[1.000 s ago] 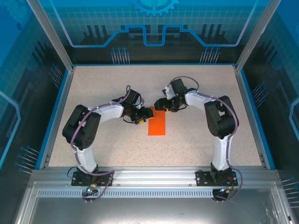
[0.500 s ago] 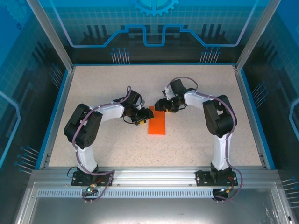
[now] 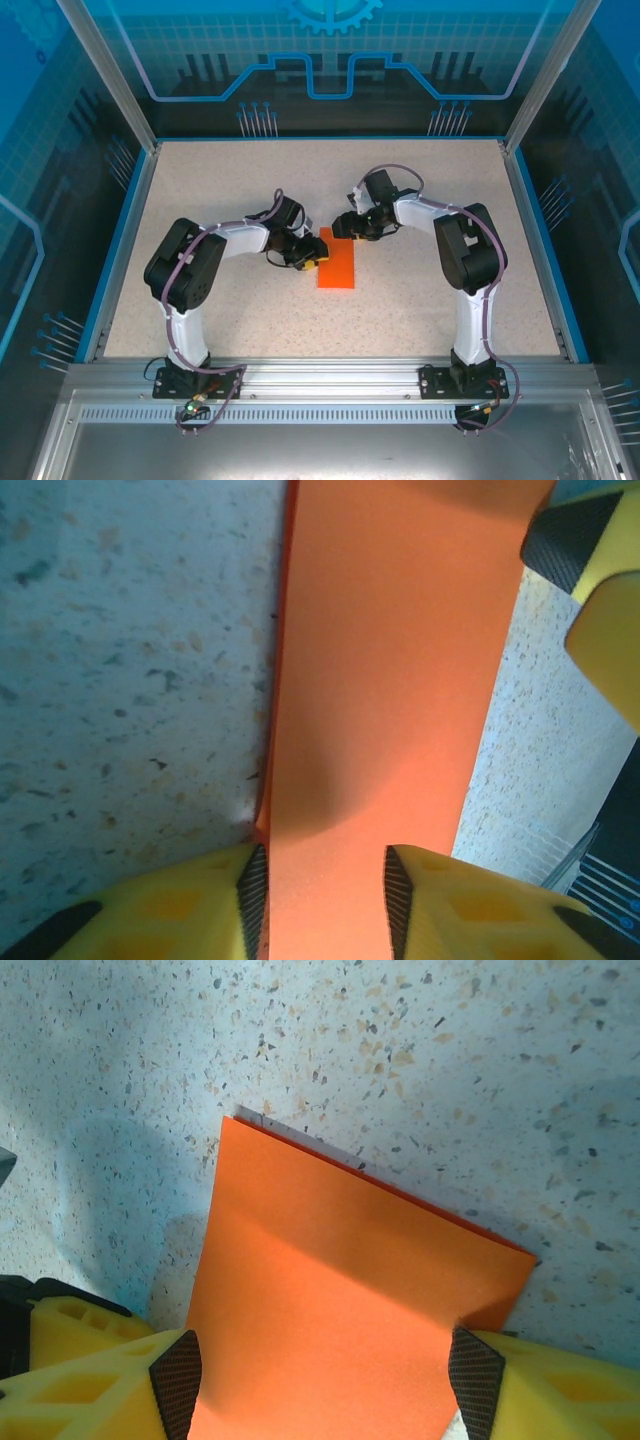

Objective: Fold a paper plane with a square sheet of paper (fold left side to right side)

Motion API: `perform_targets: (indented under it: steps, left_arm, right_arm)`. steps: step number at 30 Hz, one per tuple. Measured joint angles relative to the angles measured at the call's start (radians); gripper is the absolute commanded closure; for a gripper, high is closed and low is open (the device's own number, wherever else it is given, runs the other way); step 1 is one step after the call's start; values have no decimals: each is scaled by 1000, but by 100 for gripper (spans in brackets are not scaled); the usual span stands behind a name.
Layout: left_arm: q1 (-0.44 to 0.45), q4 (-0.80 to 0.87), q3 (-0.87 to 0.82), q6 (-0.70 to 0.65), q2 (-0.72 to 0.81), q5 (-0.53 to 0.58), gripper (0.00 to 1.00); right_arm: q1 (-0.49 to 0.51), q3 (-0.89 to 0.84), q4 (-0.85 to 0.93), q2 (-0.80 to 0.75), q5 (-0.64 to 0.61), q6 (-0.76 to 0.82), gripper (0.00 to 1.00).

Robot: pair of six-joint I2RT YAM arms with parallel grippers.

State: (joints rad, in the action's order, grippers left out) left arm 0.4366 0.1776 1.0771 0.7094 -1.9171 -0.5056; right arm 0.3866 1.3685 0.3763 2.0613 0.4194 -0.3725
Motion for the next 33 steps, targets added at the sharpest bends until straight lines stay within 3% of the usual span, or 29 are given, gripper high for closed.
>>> perform_targets:
  steps: [9, 16, 21, 29, 33]
  left_arm:
    - [1, 0, 0, 0, 0, -8, 87]
    - [1, -4, -12, 0, 0, -8, 90]
    - [1, -4, -20, 3, 1, -8, 96]
    - [1, -37, -40, 52, 2, -20, 100]
    - [1, -49, -40, 71, 8, -35, 100]
  right_arm:
    - [0, -5, -6, 0, 0, 0, 28]
    - [0, -57, -64, -35, 0, 0, 15]
    - [-1, -135, -100, -101, -44, 18, 16]
    - [7, -384, -214, -345, -87, 90, 16]
    - [84, -486, -249, -475, -151, 154, 15]
